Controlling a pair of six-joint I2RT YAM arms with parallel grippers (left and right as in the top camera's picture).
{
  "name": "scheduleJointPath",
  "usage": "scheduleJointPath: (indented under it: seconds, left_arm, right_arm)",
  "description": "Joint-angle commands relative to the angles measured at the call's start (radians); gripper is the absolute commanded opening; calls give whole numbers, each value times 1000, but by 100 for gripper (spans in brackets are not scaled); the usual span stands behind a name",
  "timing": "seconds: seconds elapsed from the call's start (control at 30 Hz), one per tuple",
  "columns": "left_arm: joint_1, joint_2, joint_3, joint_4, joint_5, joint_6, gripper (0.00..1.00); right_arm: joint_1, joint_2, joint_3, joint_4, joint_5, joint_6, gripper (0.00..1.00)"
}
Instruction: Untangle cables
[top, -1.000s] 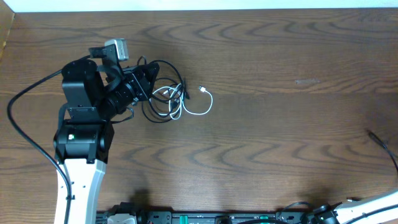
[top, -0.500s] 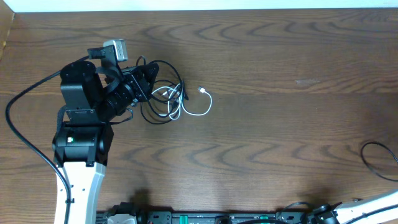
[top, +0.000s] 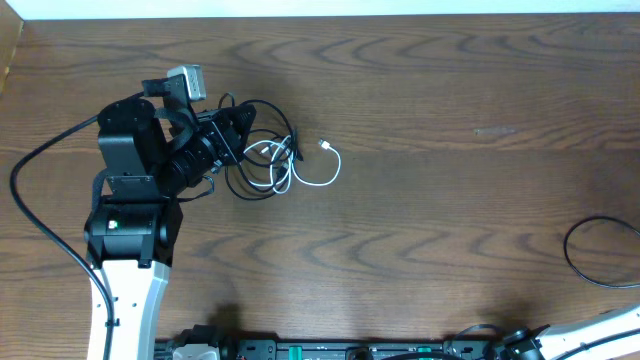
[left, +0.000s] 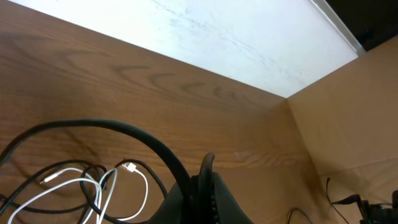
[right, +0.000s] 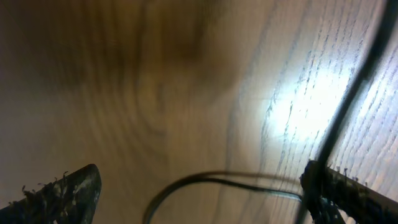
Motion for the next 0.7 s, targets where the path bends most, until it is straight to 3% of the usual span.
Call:
scheduleJointPath:
  seconds: [0.0,0.1,0.27,0.57,0.67]
  left_arm:
    - [0,-13,14,-5,18,10,8]
    - [0,-13,14,-7,18,10,8]
    - [0,-13,14,-7,18,10,8]
    - [1,-13,14,-9,16,16,9]
    - [1,-13,14,-9,-18,26,17]
  right_arm:
    - [19,-57,21,-39,71,55,99]
    - [35,-84,21,-69,193,109,99]
    - [58,-145,21,-77,197,128,99]
    - [159,-331,21,-77,76,107,99]
    - [217,-400,20,-61,12,39,99]
